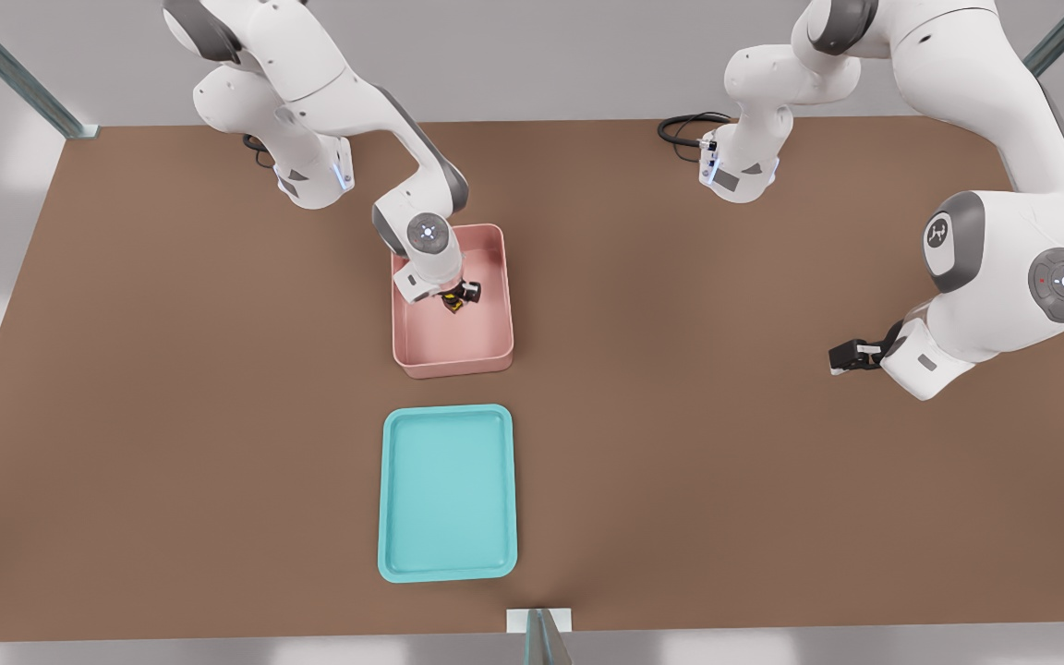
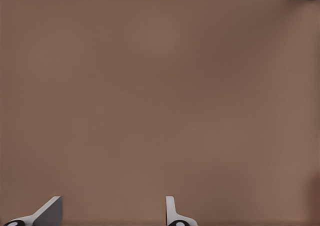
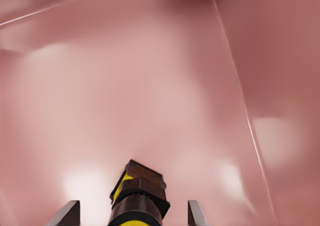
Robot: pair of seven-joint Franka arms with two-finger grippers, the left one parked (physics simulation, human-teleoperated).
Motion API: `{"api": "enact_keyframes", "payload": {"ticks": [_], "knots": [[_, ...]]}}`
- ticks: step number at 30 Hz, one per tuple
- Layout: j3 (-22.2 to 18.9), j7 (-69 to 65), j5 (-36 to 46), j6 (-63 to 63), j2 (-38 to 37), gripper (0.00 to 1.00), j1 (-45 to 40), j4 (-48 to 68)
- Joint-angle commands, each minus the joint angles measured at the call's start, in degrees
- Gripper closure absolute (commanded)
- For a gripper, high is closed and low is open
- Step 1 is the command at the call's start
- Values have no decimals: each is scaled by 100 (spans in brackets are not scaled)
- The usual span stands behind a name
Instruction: The left arm remains still, and the right arm places the button from the box into the tray
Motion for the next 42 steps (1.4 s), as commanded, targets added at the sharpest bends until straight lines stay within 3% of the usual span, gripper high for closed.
{"api": "enact_keyframes", "payload": {"ticks": [1,3,17,29,32,37,42], "knots": [[0,347,7,73,-3,27,0,2],[0,390,7,73,-3,37,0,2],[-9,443,51,-32,-73,52,-9,19],[-70,417,33,-867,-653,52,-79,634],[-281,399,-2,-1131,-724,52,-123,1003],[-281,338,-37,-1517,-645,52,-755,1751],[-290,136,-195,-1755,6,52,-1336,2753]]}}
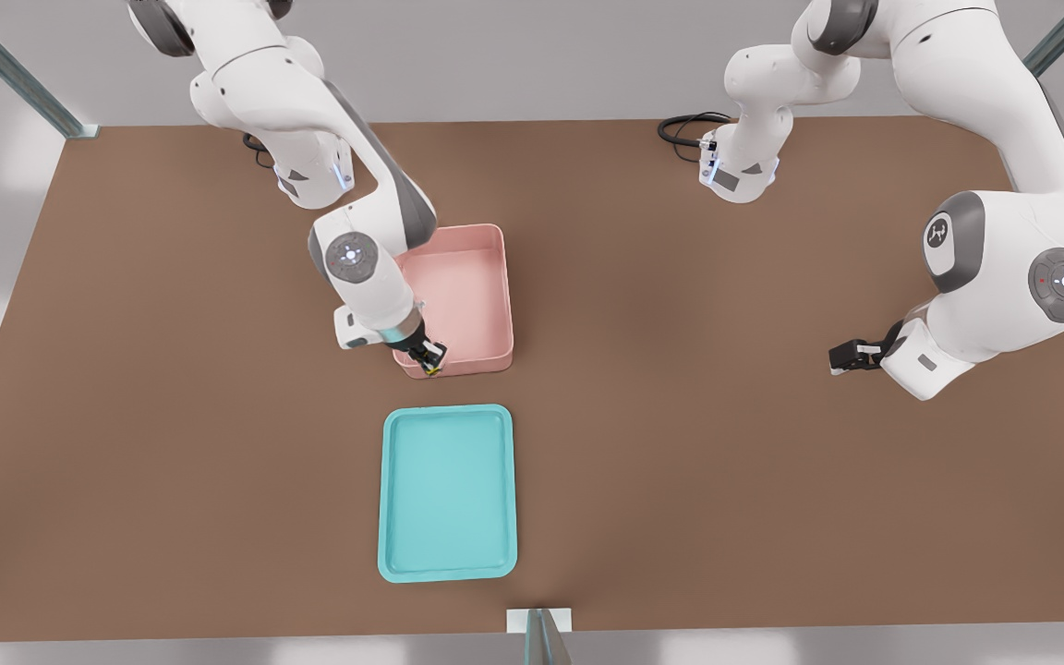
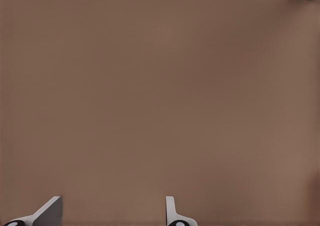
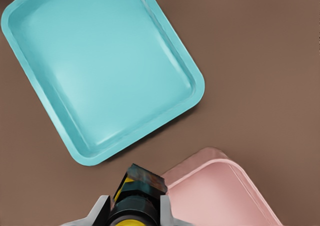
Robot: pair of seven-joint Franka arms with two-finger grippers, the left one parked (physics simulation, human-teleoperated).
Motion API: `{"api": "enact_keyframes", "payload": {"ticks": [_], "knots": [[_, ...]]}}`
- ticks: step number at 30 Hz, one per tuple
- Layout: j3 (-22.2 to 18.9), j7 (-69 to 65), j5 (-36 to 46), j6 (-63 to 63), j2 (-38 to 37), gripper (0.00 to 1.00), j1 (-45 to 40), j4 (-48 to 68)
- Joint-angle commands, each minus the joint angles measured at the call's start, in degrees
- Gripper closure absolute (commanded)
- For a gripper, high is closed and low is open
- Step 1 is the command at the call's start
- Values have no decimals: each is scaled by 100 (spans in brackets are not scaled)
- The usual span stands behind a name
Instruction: The left arm remains still, and the right arm places the button from the box into the tray
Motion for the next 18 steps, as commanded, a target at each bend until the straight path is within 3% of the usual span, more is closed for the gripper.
{"api": "enact_keyframes", "payload": {"ticks": [1,9,18], "knots": [[0,-245,-78,-292,239,52,-214,317],[-27,-350,-114,-345,1883,52,-575,2312],[52,-236,-61,-635,3140,51,-531,3964]]}}
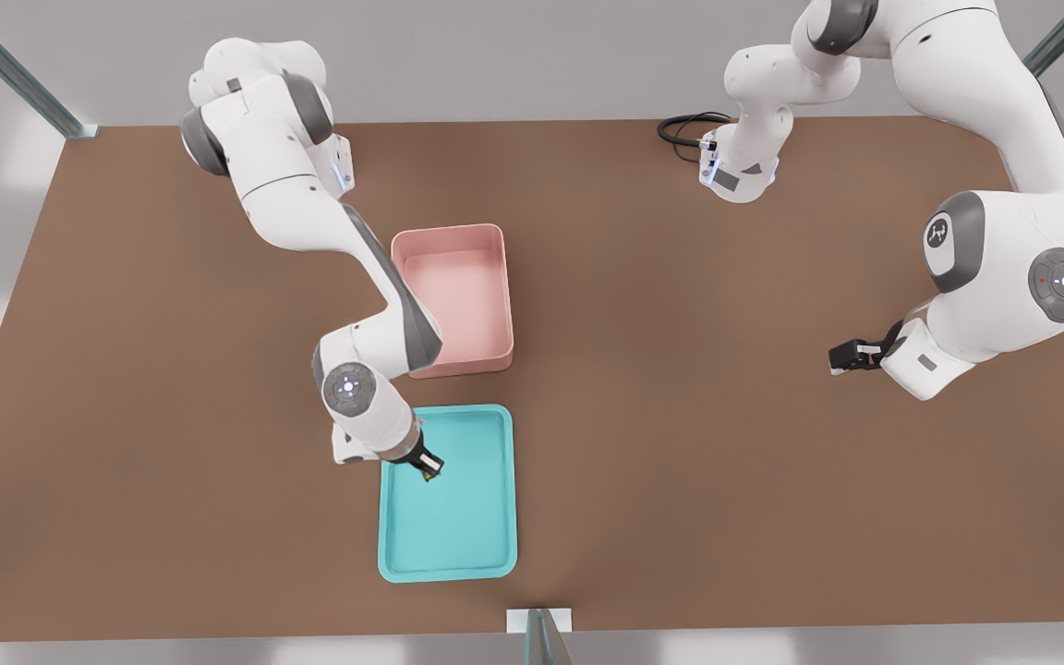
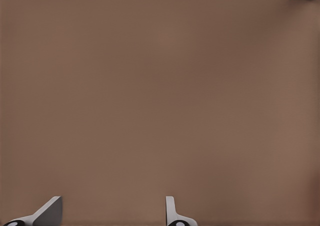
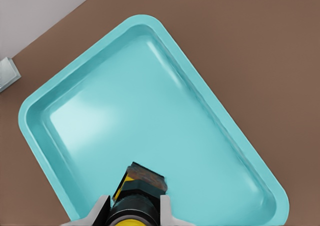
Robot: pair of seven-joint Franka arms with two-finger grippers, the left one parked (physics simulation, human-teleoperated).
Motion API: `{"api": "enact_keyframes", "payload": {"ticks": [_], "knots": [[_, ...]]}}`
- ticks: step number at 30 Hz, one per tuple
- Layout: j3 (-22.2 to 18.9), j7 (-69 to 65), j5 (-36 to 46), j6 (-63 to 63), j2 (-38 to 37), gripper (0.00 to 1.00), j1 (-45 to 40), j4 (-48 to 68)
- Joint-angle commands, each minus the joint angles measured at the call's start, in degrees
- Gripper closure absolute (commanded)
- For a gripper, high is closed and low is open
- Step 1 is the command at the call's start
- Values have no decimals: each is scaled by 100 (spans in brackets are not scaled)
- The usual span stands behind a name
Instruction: The left arm remains still, and the right arm places the button from the box into the tray
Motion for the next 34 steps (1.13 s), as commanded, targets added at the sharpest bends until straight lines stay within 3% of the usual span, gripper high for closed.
{"api": "enact_keyframes", "payload": {"ticks": [1,10,11,12,15,17,19,20,22,25,26,27,34], "knots": [[0,5,12,-104,209,51,55,274],[53,67,20,80,675,49,134,758],[53,41,12,80,684,28,134,749],[53,14,12,80,710,0,134,749],[18,-21,-59,-209,561,0,126,749],[-132,-978,-331,-2415,-581,0,-68,767],[-88,-2258,-305,-2970,-1038,0,-497,680],[-377,-4202,-208,-2908,-1741,0,-788,-401],[-1907,-6375,249,-2820,-3016,0,-849,-1950],[-1741,-6007,258,-2803,-2401,0,-1139,-1255],[-169,-5822,-57,-2803,-2410,0,-2439,-1255],[369,-5576,-419,-2864,-2419,0,-2731,-1202],[360,-5602,-410,-2882,-2401,0,-2722,-1202]]}}
